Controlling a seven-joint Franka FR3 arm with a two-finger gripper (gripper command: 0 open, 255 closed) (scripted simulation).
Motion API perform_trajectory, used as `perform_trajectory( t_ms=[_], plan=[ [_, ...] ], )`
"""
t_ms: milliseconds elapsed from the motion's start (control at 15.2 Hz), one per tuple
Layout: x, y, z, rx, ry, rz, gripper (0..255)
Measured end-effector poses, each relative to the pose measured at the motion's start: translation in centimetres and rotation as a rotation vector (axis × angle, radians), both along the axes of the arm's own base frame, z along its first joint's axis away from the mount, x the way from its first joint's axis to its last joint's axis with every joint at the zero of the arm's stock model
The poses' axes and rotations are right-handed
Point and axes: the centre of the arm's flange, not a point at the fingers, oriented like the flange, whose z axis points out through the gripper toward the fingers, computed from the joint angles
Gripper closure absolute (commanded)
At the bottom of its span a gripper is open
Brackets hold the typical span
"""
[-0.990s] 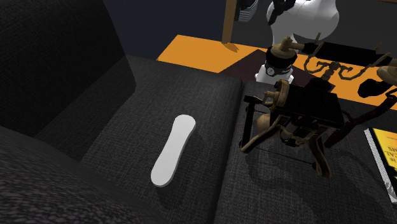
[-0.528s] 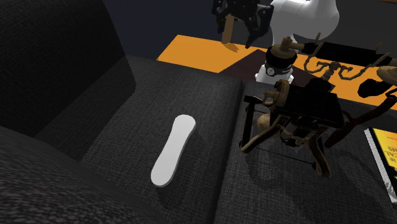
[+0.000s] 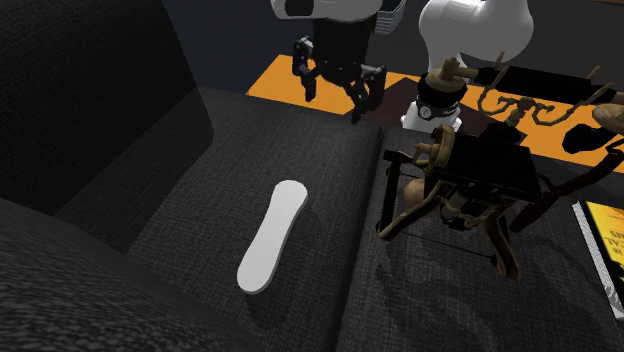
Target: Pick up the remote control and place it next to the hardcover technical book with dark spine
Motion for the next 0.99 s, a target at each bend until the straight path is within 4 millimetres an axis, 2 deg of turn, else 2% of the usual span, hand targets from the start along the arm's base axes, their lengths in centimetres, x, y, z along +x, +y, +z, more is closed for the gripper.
perform_trajectory(
  t_ms=[132,660,990],
  plan=[
    [2.2,-0.2,-1.1,0.006,0.0,0.032,0],
    [11.5,1.5,-6.7,0.029,0.003,0.161,0],
    [16.7,3.6,-9.9,0.044,0.005,0.242,0]
  ],
)
